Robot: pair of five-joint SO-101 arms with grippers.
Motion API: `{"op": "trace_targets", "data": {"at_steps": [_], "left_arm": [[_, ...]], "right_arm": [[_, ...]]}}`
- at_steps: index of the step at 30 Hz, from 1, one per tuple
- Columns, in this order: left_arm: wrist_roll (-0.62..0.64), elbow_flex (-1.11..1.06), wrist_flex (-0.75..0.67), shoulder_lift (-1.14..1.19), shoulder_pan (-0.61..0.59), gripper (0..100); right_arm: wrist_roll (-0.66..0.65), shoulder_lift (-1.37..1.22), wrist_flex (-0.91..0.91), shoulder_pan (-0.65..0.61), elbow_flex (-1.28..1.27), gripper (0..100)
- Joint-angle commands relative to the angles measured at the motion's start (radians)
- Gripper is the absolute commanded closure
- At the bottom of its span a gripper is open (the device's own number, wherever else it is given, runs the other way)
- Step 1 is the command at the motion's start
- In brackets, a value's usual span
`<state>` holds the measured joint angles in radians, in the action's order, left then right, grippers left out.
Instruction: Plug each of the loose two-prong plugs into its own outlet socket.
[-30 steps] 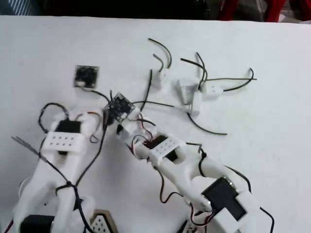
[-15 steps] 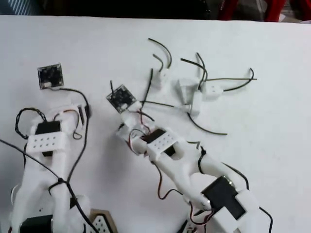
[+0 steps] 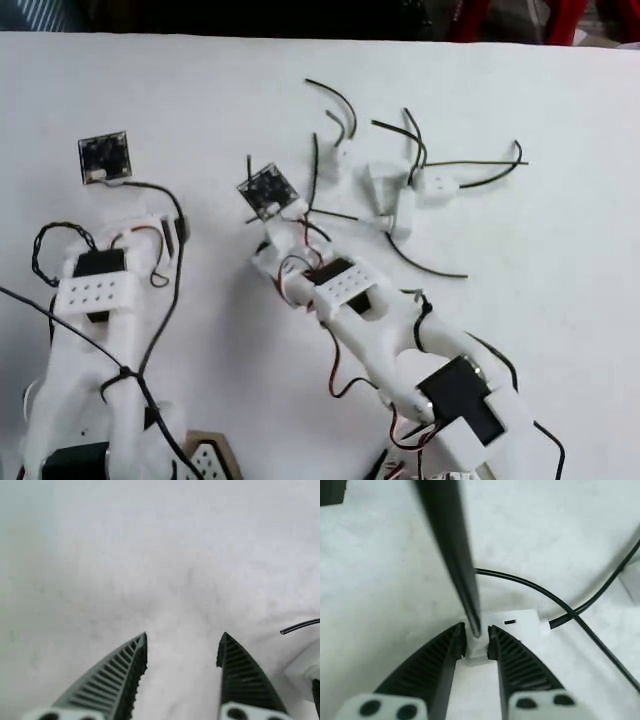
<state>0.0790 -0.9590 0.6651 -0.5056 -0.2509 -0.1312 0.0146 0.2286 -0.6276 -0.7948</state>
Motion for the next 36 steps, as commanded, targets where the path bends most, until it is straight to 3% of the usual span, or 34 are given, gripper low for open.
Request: {"op": "trace_targets", "data": {"at_steps": [1, 6, 11, 17, 22, 24, 28, 30, 36], "left_arm": [[-0.003, 0.011, -0.021, -0.022, -0.005, 77], [-0.003, 0.011, -0.021, -0.019, -0.004, 77], [-0.005, 0.009, -0.021, -0.019, 0.004, 77], [-0.006, 0.005, -0.021, -0.021, 0.038, 77], [-0.1, 0.0, -0.02, -0.019, 0.101, 77], [-0.118, -0.021, -0.041, -0.027, 0.131, 81], [-0.118, -0.063, -0.173, -0.027, 0.151, 99], [-0.117, -0.068, -0.201, -0.028, 0.14, 95], [-0.109, -0.118, -0.226, -0.148, 0.09, 98]], "right_arm": [[0.009, 0.016, -0.008, 0.035, 0.023, 82.7], [0.011, 0.102, 0.035, 0.05, -0.003, 78.3], [0.012, 0.375, 0.134, 0.044, -0.121, 78.3], [0.005, 0.634, 0.133, 0.053, -0.282, 78.3], [0.003, 0.673, 0.133, 0.13, -0.307, 78.3], [0.003, 0.682, 0.131, 0.177, -0.307, 78.3], [0.012, 0.723, 0.133, 0.245, -0.311, 78.3], [0.012, 0.769, 0.14, 0.257, -0.325, 78.3], [0.012, 1.01, 0.131, 0.262, -0.454, 78.3]]}}
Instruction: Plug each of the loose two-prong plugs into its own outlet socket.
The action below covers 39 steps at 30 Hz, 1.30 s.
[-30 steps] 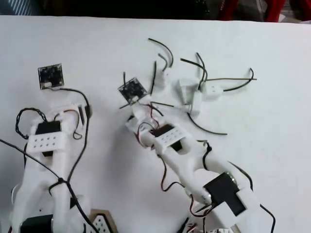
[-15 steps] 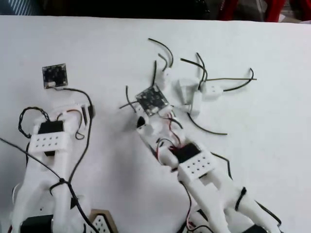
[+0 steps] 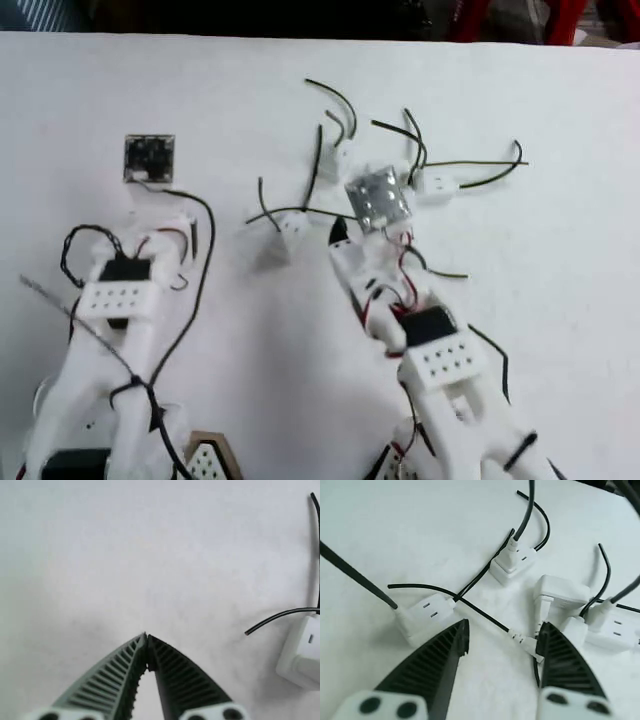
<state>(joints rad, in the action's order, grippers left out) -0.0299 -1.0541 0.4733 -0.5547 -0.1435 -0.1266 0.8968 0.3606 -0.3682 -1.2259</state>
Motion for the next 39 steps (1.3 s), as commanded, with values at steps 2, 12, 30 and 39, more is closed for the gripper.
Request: {"op": "trace_targets", "data": {"at_steps": [2, 12, 30, 39], "left_arm": [[0.0, -0.089, -0.069, -0.177, -0.012, 98], [0.0, -0.358, -0.149, -0.601, -0.01, 98], [-0.009, -0.643, -0.087, -1.193, 0.097, 98], [-0.008, -0.64, -0.029, -1.253, 0.099, 98]], "right_arm": [[0.008, 0.205, -0.001, 0.002, -0.06, 78.3], [0.008, 0.426, 0.008, 0.01, -0.147, 78.3], [-0.063, 0.832, -0.001, -0.001, -0.35, 91.3], [-0.063, 0.901, -0.001, -0.001, -0.382, 89.0]]}}
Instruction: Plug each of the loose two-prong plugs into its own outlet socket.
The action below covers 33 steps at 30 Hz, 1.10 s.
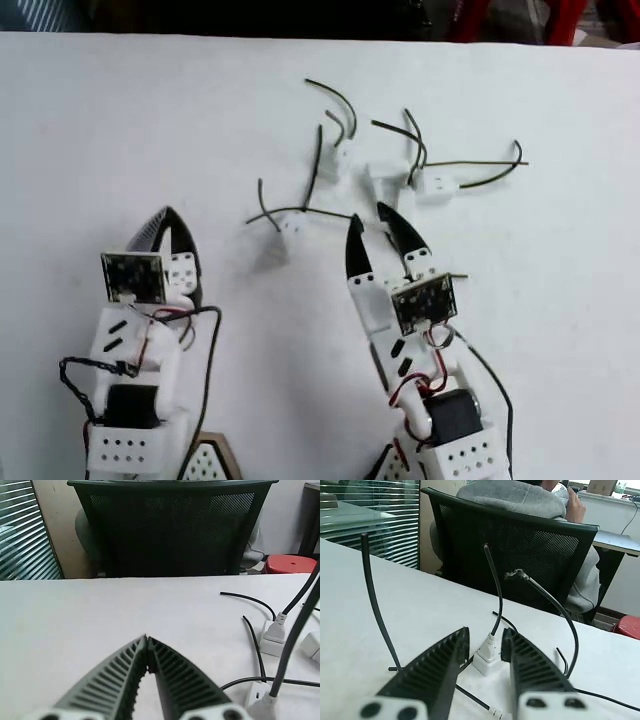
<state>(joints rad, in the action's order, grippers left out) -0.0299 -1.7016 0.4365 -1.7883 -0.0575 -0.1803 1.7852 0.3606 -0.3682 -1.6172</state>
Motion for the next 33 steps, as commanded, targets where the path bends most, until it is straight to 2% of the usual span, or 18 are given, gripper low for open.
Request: {"op": "trace_targets", "data": {"at_steps": [1, 4, 7, 14, 22, 30, 33], "left_arm": [[-0.008, 0.008, 0.008, -0.019, 0.013, 98], [-0.008, 0.008, 0.011, -0.018, 0.013, 98], [-0.008, 0.008, 0.071, -0.018, 0.013, 98], [-0.008, 0.008, 0.325, -0.018, 0.012, 98], [-0.008, 0.008, 0.598, -0.018, 0.007, 98], [-0.008, 0.008, 0.796, -0.018, 0.005, 98], [-0.008, 0.008, 0.844, -0.021, 0.005, 98]], "right_arm": [[-0.014, 0.013, 0.004, -0.001, 0.009, 89.0], [-0.017, 0.012, 0.024, 0.004, -0.018, 89.2], [-0.017, 0.012, 0.061, 0.001, -0.074, 89.0], [-0.017, 0.01, 0.199, -0.001, -0.074, 89.0], [-0.018, 0.004, 0.269, 0.001, -0.074, 89.0], [-0.021, 0.004, 0.417, -0.001, -0.074, 88.9], [-0.087, 0.004, 0.49, -0.007, -0.074, 88.9]]}}
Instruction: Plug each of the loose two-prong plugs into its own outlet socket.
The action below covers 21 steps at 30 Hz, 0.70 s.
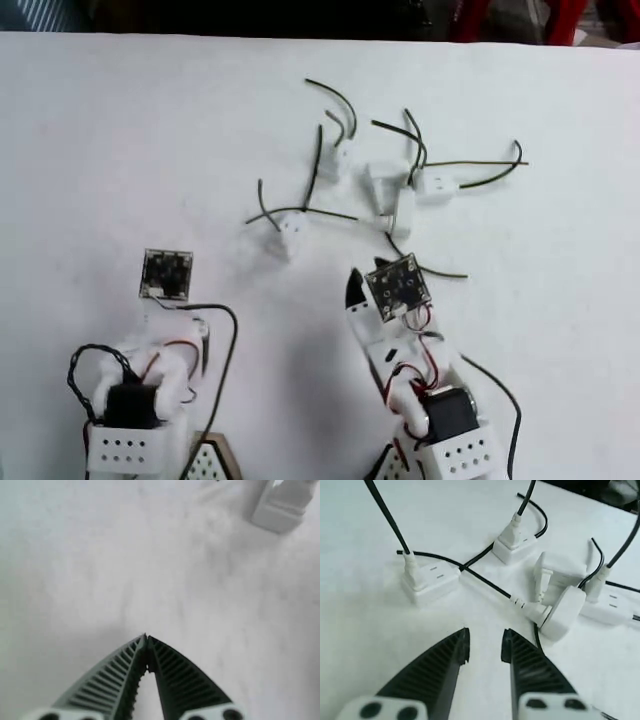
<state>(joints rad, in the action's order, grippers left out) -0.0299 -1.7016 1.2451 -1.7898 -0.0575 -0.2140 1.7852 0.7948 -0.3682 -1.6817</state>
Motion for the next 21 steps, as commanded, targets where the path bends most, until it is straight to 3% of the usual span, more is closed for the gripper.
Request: {"op": "trace_targets", "data": {"at_steps": [1, 7, 21], "left_arm": [[-0.008, 0.008, 0.035, -0.019, 0.005, 98], [-0.008, 0.008, 0.035, -0.019, 0.005, 98], [-0.008, 0.008, 0.035, -0.019, 0.005, 98]], "right_arm": [[-0.081, 0.004, 0.084, -0.007, -0.009, 88.9], [-0.186, 0.012, 0.228, 0.001, -0.009, 88.9], [-0.187, 0.012, 0.43, 0.002, -0.009, 89.2]]}}
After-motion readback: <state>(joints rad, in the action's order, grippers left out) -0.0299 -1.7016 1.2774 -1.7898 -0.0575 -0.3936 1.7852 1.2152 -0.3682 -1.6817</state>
